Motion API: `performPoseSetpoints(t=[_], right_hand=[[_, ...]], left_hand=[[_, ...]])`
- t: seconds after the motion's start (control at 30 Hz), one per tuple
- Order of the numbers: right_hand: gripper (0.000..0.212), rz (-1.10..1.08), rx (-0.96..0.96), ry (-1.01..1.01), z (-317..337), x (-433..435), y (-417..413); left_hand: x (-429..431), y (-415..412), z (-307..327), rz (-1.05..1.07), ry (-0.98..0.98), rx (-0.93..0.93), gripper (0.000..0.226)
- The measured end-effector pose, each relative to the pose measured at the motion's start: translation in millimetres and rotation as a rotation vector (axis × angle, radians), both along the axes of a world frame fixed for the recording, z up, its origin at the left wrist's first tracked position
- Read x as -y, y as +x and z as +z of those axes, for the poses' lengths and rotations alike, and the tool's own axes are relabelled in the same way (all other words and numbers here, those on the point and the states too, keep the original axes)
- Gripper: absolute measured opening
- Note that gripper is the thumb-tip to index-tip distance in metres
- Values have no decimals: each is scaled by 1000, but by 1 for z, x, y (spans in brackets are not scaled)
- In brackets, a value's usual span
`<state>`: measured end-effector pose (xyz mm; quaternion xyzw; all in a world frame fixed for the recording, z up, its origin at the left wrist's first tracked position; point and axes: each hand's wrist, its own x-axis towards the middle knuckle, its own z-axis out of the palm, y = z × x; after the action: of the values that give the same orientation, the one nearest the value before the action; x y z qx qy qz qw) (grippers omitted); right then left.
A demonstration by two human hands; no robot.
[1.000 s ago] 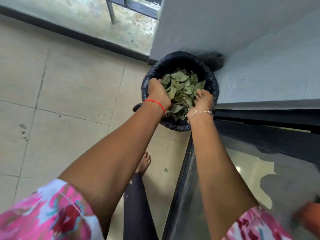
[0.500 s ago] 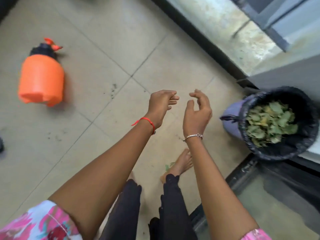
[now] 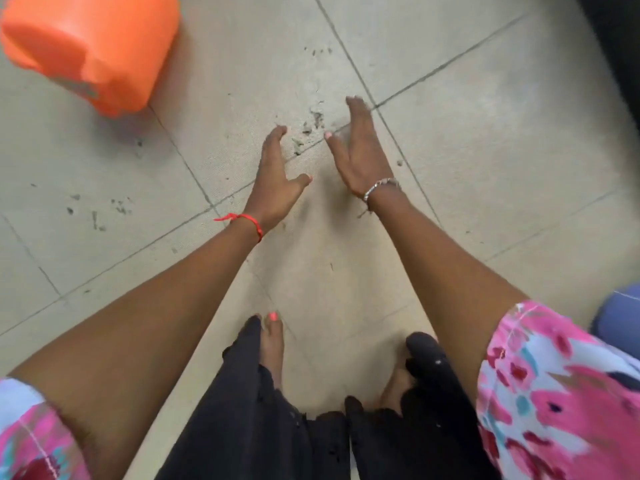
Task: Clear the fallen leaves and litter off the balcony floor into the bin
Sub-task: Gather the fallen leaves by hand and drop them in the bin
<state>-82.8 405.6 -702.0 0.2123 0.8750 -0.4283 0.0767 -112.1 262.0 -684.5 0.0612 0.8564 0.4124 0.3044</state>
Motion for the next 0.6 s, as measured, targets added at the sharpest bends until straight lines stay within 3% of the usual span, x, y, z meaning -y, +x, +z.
performPoseSetpoints(t=[0.1,0.2,0.37,0.43,0.5,0.6], right_hand=[[69,66,-16,152,-37,-12,-29],[66,220,-18,316,-53,-1,-39],[56,377,-244,151,-54,3,-46],[59,307,-288,309,-62,-20,-76],[64,275,-183,467,-66,-40,-108],[69,407,-147,602,-72,-41,-132]], left_hand=[[13,-5,-41,-102,-17,-144,89],[16,0,-57,-94,15,-270,89],[15,4,-69,-2,66,-405,85],[10,0,-77,-11,-2,-493,87],[4,-3,-82,13,-77,-531,91],[-4,-7,-85,41,-137,-560,95]])
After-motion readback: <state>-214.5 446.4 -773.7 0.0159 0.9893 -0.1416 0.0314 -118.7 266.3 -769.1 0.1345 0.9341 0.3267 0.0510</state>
